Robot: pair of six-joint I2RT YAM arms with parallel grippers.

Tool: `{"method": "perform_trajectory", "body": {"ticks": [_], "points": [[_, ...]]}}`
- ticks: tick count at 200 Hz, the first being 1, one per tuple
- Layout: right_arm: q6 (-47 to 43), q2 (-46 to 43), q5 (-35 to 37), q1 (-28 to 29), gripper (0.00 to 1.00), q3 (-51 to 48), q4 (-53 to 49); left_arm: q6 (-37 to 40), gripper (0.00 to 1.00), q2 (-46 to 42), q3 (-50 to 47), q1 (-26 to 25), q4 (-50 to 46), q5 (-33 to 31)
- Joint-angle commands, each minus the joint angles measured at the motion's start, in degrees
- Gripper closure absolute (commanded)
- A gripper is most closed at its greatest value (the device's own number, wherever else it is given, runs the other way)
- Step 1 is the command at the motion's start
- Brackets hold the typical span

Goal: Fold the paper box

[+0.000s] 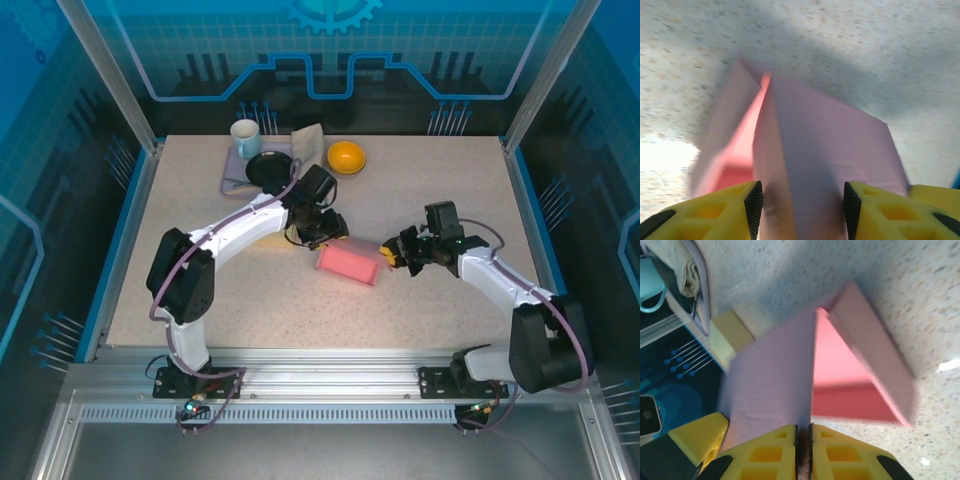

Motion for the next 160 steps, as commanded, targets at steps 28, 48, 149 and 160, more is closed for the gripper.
{"method": "perform_trajectory", "body": {"ticks": [28,48,149,160], "points": [[-11.96,0.8,3.81,-0.71,0.77,6.53,-10.23,3.86,0.51,1.53,-3.06,-0.04,-4.28,-4.31],[-15.4,1.25,5.01,-0.66,0.81,8.63,-12.82,3.54,0.52,0.68,-5.17,-0.06,-3.52,-4.06],[-33.02,-0.98,19.9,8.38,0.82,15.85,-25.87,1.59,0.51,-0.68,-11.41,-0.44,-1.55,-4.98],[-34.48,0.92,21.27,10.58,0.81,16.89,-26.4,1.36,0.51,-0.38,-11.62,-0.48,-1.38,-5.26]]}}
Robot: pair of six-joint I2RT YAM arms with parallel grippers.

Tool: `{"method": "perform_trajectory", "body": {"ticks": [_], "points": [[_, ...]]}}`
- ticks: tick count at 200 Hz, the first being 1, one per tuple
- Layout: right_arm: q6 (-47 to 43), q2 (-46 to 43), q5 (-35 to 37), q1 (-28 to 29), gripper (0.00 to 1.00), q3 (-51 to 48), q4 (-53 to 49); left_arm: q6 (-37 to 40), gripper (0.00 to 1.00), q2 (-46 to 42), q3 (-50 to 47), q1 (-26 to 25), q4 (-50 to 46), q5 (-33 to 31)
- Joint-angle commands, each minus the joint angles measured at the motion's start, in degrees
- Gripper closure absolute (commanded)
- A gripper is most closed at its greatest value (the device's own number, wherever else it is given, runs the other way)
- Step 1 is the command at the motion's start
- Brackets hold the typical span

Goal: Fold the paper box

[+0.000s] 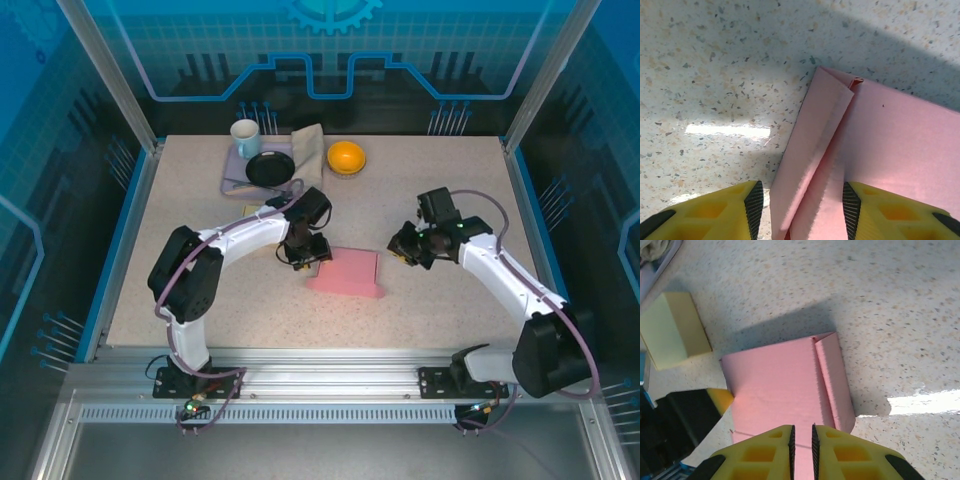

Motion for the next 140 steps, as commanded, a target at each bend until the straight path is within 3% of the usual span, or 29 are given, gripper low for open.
{"method": "perform_trajectory", "body": {"ticks": [1,47,77,140], "points": [[-6.94,2.4,5.32,4.83,0.81,3.68,-4.61,-0.95,0.51,-0.61,-1.49,-0.41,-0.55,-1.4],[-9.37,11.36,4.52,9.66,0.78,4.55,1.58,-1.31,0.5,-0.6,-1.82,-0.52,-0.49,-3.07],[-11.53,16.9,11.34,12.6,0.75,6.97,-0.76,-0.81,0.5,-0.27,-2.06,-0.51,-0.5,-4.31],[-13.52,20.09,15.4,12.85,0.68,3.28,0.0,-0.09,0.49,0.63,-1.37,-0.48,-0.59,-5.94]]}}
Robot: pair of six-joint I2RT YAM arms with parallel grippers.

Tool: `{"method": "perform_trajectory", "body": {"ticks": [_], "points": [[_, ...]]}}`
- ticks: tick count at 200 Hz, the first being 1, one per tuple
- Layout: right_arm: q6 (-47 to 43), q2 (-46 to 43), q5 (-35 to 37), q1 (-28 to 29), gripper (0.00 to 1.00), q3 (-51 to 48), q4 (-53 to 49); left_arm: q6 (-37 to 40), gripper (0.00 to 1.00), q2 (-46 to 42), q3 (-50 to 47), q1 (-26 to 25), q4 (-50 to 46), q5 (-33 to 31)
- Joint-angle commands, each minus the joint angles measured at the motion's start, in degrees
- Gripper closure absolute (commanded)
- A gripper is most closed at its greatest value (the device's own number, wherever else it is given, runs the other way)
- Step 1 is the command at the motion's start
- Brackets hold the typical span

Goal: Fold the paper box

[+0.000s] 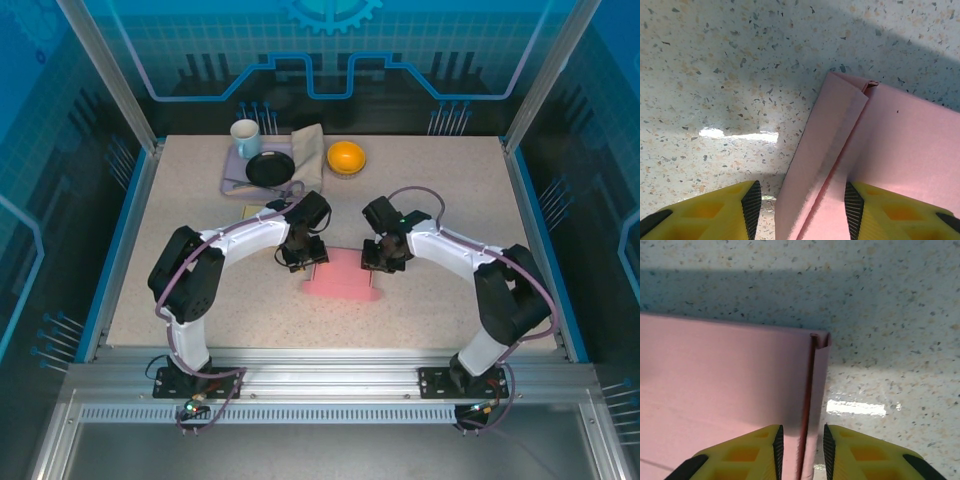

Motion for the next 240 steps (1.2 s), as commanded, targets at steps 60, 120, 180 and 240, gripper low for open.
{"method": "perform_trajectory", "body": {"ticks": [60,120,180,240], "points": [[-0.99,1.63,-0.84,0.22,0.6,-5.13,4.85,0.62,0.34,1.1,2.06,0.59,0.03,-1.53],[7.08,-1.1,-4.79,-0.18,0.61,-10.63,11.55,-1.21,0.01,-8.6,1.1,0.96,1.57,-1.99],[7.01,-1.28,-5.63,-0.22,0.6,-10.52,11.76,-4.07,0.01,-10.46,-4.05,-1.4,2.3,0.8],[7.54,-1.81,-4.79,-0.21,0.58,-10.83,11.93,-12.39,0.01,-5.96,-1.96,-3.37,-0.28,2.69]]}}
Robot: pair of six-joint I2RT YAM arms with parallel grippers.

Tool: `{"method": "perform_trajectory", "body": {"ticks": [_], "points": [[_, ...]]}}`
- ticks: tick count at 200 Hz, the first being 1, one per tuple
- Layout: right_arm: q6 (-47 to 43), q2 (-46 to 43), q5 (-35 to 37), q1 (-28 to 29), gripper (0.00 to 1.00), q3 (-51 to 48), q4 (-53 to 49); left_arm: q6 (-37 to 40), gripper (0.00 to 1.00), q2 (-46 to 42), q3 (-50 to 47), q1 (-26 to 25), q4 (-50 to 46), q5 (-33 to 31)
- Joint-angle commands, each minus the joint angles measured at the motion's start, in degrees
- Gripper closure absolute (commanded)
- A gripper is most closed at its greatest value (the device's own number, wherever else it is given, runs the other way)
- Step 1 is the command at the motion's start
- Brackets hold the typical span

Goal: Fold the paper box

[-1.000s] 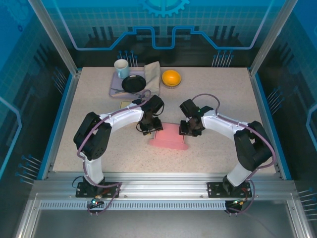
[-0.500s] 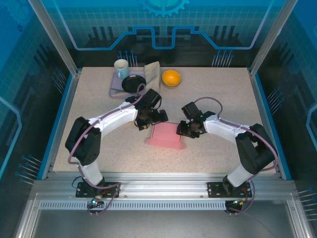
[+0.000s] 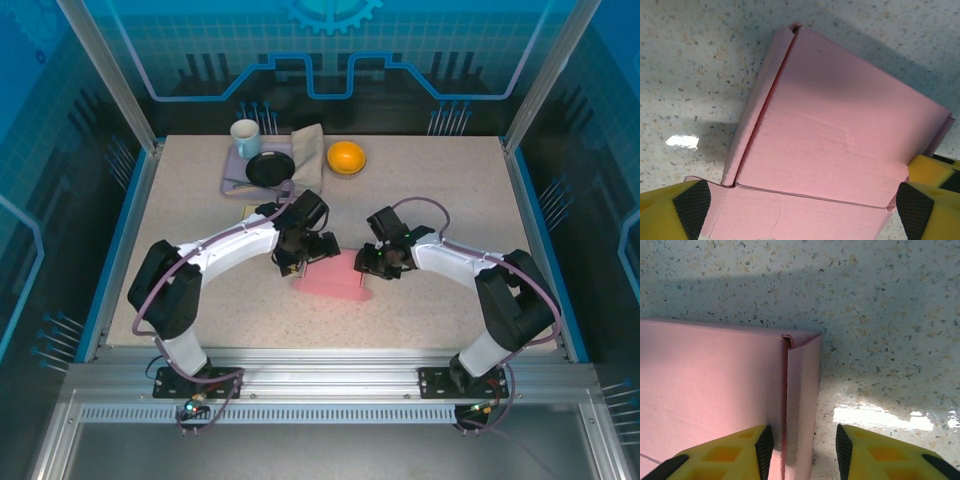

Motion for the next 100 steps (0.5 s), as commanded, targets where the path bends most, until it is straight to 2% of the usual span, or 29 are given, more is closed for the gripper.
{"method": "perform_trajectory", "body": {"ticks": [1,51,100], "points": [[0.98,0.67,0.22,0.05,0.58,-1.78,-2.25,-5.75,0.01,1.77,0.86,-1.55,-1.5,2.14],[0.97,0.58,-0.14,0.04,0.58,-3.44,-1.8,-9.74,0.01,2.85,-0.72,-2.78,-1.65,-0.31],[0.85,0.89,-0.58,0.05,0.57,-3.38,-1.65,-8.91,0.01,3.86,-1.0,-2.77,-3.0,-3.6]]}}
